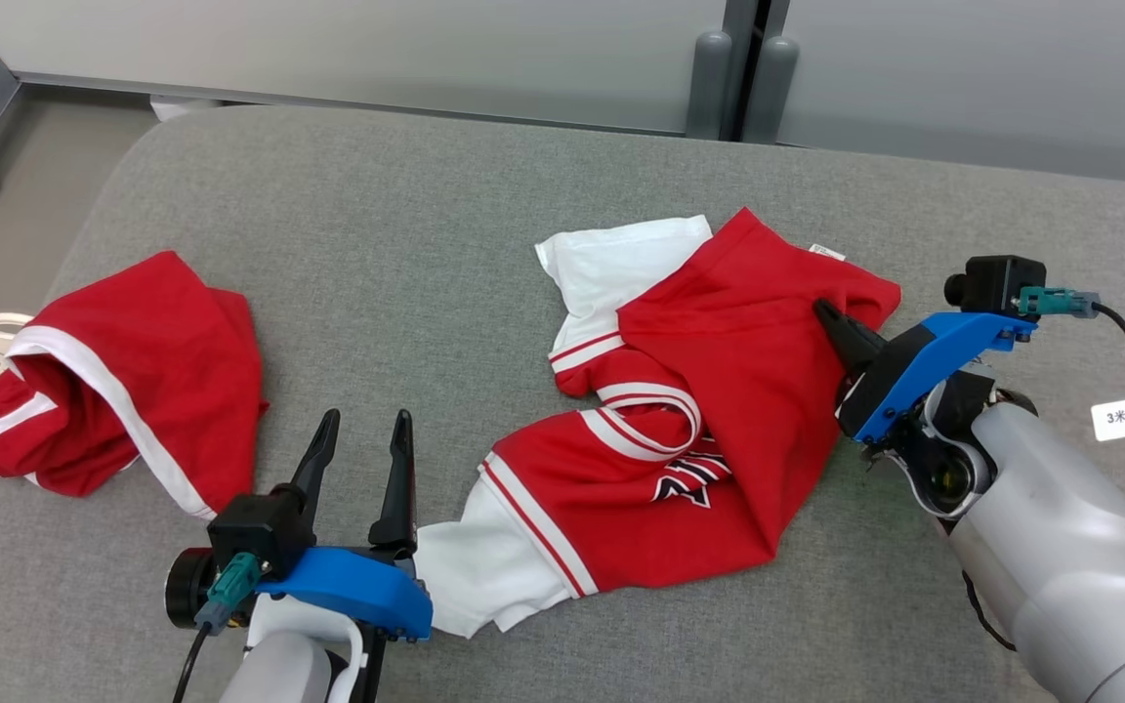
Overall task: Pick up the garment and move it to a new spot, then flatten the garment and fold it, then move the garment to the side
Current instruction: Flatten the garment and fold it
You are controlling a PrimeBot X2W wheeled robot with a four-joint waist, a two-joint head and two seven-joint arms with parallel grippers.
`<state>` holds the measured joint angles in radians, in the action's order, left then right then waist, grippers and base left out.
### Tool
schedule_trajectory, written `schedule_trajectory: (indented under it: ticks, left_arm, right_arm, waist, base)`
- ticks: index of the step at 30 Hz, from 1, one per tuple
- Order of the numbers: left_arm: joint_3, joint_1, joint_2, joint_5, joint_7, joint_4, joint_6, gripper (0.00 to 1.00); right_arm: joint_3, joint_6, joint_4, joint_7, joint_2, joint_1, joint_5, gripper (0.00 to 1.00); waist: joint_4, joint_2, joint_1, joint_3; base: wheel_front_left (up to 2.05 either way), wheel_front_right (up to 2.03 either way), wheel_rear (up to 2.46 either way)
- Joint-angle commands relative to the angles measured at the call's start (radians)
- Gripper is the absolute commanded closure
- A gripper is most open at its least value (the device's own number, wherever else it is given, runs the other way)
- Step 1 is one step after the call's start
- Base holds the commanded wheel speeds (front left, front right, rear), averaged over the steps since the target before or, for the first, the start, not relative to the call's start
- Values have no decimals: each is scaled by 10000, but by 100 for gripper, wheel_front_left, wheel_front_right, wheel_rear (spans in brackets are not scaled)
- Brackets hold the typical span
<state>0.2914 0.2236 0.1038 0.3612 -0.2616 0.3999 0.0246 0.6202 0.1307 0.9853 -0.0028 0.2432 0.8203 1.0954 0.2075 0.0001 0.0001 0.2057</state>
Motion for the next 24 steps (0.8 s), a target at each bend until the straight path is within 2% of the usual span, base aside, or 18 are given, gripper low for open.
schedule_trajectory:
  ticks: [1,8,12,18,24]
  left_arm:
    - [-59,93,0,-25,-50,25,36,0]
    - [-154,-24,8,-108,-50,77,46,0]
    - [-228,-200,41,-109,-50,91,30,0]
    - [-405,-481,121,-42,-50,60,-42,0]
    - [-511,-742,169,44,-48,51,-75,0]
  right_arm:
    - [44,1,-102,-163,45,-55,52,100]
    - [239,1,-1024,-1581,602,-503,149,100]
    - [422,1,-1576,-1945,1117,-1003,59,100]
    - [529,1,-2500,-1682,2078,-2109,-87,100]
    - [126,1,-3473,-915,3066,-3409,-351,100]
  waist:
    - [-52,-1,-1,-17]
    - [-459,-1,-1,-226]
    - [-882,-1,-1,-452]
    - [-1647,-1,-1,-731]
    - [-2289,-1,-1,-871]
  base:
    - [0,0,0]
    - [0,0,0]
    - [0,0,0]
    - [0,0,0]
    - [0,0,0]
